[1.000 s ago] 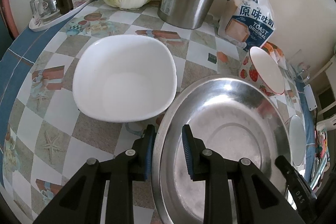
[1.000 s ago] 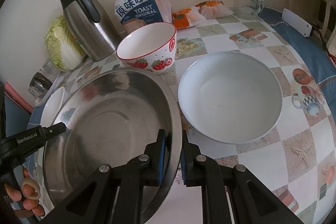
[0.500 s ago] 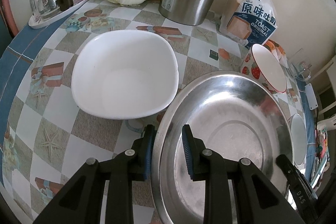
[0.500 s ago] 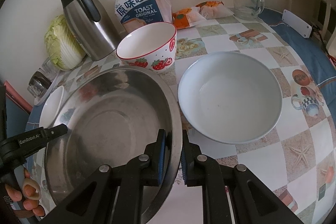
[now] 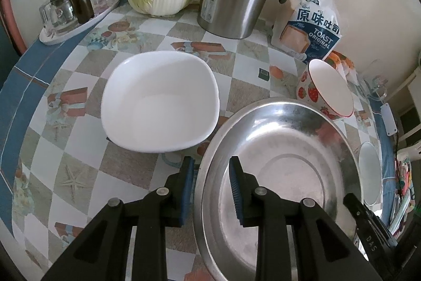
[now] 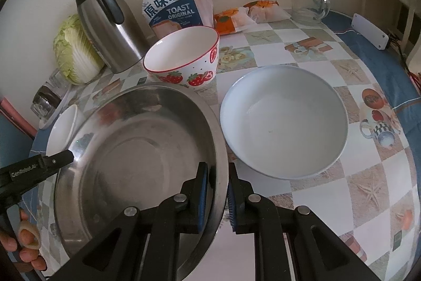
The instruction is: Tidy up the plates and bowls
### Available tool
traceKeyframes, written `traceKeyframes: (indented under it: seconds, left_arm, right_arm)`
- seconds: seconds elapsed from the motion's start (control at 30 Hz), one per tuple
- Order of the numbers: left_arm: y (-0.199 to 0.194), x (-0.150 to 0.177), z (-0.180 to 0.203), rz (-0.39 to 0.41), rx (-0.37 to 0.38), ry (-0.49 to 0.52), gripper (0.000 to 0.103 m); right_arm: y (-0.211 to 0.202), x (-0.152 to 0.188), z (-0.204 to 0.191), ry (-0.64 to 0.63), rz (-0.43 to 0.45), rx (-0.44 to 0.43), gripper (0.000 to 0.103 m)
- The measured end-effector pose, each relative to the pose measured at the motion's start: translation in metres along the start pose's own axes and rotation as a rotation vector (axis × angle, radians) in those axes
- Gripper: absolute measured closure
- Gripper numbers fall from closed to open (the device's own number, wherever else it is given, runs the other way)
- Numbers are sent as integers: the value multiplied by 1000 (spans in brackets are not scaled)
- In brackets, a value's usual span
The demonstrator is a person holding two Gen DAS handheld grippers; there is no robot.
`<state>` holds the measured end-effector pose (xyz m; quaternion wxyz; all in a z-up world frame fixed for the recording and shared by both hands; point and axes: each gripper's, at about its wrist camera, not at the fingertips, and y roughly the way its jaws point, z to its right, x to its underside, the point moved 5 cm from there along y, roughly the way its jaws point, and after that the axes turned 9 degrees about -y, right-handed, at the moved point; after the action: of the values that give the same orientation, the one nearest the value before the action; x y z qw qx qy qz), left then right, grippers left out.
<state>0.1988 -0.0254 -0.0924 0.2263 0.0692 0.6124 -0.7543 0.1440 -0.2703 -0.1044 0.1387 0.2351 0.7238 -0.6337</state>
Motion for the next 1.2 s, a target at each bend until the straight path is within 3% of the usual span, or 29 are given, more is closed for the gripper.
traceKeyframes:
  seconds: [0.13, 0.27, 0.43, 0.5, 0.83, 0.93, 1.2]
  left_arm:
    - [-5, 0, 1, 4, -13, 9, 74]
    - [-9, 0, 3, 7, -15, 14, 62]
    - [-15, 1, 4, 13, -27, 26, 55]
    - [-17, 1, 5, 15, -34, 35, 43]
    - [-5, 12, 4, -54, -60, 33, 43]
    - [-3, 15, 4, -67, -58, 31, 43]
    - [5, 22, 11, -103, -33, 48, 43]
  right_arm:
    - [-4, -2, 1, -5, 7, 8, 76]
    - [-10, -4, -1, -19, 18, 12, 74]
    - [-17, -7, -6, -39, 28, 14, 62]
    - [-20, -8, -7, -49, 32, 29, 59]
    - [-29, -5, -6, -51, 21, 45, 56]
    - [-27, -2, -9, -58, -3, 45, 50]
    - [-17, 9, -15, -57, -69, 28, 50]
